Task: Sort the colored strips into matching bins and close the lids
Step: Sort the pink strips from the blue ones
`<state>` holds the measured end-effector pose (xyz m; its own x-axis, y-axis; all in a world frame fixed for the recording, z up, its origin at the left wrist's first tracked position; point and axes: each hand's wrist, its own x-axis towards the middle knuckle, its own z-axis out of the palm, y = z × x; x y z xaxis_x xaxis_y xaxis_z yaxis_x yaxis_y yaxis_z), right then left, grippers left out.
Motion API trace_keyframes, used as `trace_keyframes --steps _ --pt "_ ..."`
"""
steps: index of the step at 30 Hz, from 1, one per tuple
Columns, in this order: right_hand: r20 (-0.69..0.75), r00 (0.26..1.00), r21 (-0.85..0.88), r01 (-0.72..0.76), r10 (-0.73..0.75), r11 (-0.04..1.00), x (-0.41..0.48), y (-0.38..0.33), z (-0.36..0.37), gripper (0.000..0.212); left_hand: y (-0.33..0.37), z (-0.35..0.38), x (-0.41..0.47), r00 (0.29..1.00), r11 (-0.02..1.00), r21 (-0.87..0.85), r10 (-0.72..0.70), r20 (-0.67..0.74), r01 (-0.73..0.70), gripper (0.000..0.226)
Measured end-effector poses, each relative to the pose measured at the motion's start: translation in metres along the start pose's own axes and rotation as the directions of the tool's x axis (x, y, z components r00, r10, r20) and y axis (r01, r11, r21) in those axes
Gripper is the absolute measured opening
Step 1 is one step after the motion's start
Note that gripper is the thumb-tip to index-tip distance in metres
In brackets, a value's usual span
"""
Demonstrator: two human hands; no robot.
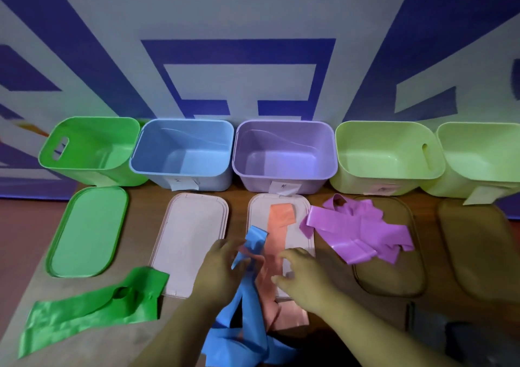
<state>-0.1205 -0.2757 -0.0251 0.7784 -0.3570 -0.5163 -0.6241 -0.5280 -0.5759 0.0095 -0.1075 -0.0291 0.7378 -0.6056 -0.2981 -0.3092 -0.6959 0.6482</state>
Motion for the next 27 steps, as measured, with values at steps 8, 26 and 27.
trace_keyframes --steps 8,26,27 --pt "-0.090 0.980 0.160 -0.159 0.175 0.974 0.010 -0.018 0.029 0.068 -0.016 -0.013 0.027 0.998 0.942 0.332 0.042 0.044 -0.054 0.022" --pt "-0.099 0.985 0.115 -0.128 0.139 0.985 0.015 -0.034 0.051 0.035 -0.022 -0.020 0.022 0.997 0.996 -0.043 -0.075 -0.010 0.075 0.014" --pt "-0.100 0.987 0.126 -0.115 0.128 0.985 0.012 -0.034 0.052 0.027 -0.019 -0.022 0.019 0.996 0.991 -0.103 -0.087 -0.023 0.085 0.024"
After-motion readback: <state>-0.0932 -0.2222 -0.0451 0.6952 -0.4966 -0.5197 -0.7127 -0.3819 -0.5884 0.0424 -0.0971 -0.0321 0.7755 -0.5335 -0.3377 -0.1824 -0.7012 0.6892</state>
